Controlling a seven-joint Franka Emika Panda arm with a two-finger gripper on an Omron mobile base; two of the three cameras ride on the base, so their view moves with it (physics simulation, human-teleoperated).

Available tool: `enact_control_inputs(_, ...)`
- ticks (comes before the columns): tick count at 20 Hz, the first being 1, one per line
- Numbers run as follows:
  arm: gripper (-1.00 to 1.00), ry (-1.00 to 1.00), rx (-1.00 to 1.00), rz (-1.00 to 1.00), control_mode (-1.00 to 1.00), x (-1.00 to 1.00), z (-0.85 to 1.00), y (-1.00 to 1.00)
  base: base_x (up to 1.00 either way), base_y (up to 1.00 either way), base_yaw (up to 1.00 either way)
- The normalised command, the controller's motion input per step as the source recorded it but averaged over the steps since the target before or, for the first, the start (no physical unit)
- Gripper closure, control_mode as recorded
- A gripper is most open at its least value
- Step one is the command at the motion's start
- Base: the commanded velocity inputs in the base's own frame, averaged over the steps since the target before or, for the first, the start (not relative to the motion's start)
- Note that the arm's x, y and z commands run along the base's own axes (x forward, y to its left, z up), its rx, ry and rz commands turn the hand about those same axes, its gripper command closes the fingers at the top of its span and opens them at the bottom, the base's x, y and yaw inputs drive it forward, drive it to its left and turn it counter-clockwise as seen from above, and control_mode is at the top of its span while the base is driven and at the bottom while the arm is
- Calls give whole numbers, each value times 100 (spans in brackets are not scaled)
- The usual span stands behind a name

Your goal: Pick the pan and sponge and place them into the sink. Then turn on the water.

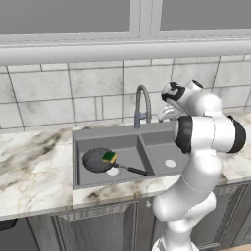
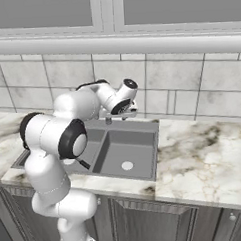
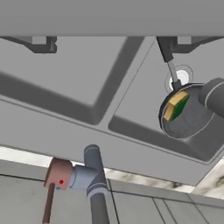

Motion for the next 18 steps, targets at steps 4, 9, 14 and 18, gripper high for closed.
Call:
enact_control_inputs(4,-100,-6,14,0,-100,7,0,-23,0,0,0)
enact_control_inputs(9,-100,-8,12,0,-100,11,0,-43,0,0,0)
enact_control_inputs(14,-100,-6,7,0,-100,29,0,-31,0,0,0)
enact_control_inputs(18,-100,-3,5,0,-100,44,0,-5,0,0,0)
